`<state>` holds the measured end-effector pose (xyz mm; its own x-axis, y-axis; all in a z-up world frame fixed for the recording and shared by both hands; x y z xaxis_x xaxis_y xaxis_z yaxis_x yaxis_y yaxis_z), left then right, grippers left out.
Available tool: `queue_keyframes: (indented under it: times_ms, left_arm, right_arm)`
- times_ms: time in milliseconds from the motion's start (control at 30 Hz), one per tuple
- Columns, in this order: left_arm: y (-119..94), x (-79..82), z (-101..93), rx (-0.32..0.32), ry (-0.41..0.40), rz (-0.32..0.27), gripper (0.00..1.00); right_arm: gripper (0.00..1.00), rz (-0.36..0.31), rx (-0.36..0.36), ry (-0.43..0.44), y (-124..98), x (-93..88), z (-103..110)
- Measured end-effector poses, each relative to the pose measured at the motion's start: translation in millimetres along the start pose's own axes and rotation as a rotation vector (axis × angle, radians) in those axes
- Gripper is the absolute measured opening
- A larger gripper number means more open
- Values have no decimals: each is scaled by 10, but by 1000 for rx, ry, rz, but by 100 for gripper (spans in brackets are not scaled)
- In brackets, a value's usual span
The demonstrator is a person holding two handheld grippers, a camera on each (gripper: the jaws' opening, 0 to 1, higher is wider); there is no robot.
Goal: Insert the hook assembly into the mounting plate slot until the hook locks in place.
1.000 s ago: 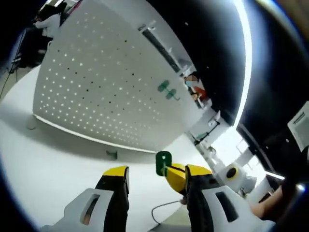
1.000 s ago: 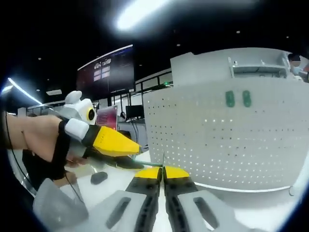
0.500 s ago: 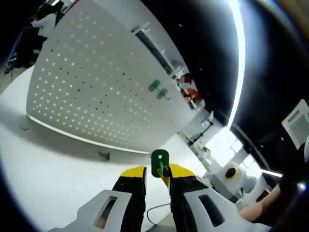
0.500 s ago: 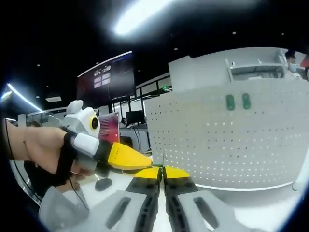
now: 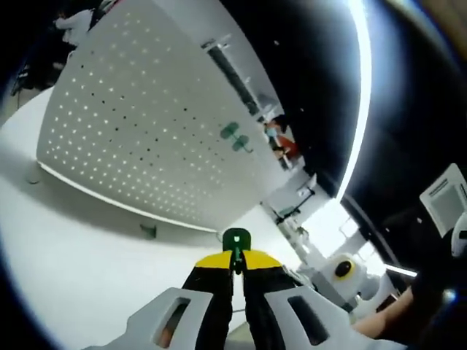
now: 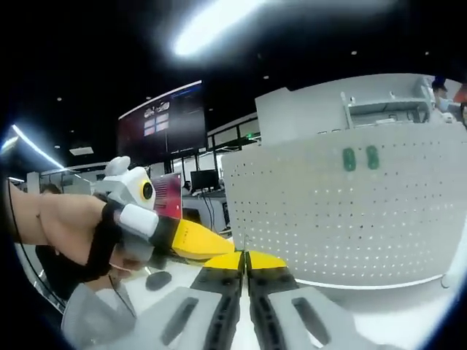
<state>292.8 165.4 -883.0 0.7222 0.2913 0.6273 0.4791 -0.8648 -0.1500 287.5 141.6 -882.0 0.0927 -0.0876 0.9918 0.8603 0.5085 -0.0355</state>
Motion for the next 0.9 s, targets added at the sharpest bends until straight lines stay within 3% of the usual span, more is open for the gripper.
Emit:
queue_keyframes:
  times_ms: [167,533,767,900]
  left_arm:
    - [-28,1,-28,-10,-18,-10,3]
    - [-35,-15,-96,27,41,-3,1]
    - [-69,56,-59,97,94,-31,1]
    - [-98,138,-63,167,209,-38,1]
  right_arm:
    - [0,-8,8,-22,-16,30,19]
    - [0,11,28,-54,-40,63,15]
    - [5,24,38,-46,-88,91,-19]
    - [5,23,37,-42,-134,128,-30]
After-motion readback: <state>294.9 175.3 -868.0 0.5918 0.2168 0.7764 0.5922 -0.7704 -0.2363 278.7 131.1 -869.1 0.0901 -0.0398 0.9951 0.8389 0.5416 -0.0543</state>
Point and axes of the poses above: the point that each gripper's makers call its tool centre point, and the gripper's own axes: y roughly forward along the fingers, z roughly to its left, x roughly out of its top, the point moved 1 cm from there along -y, roughly backward along the fingers
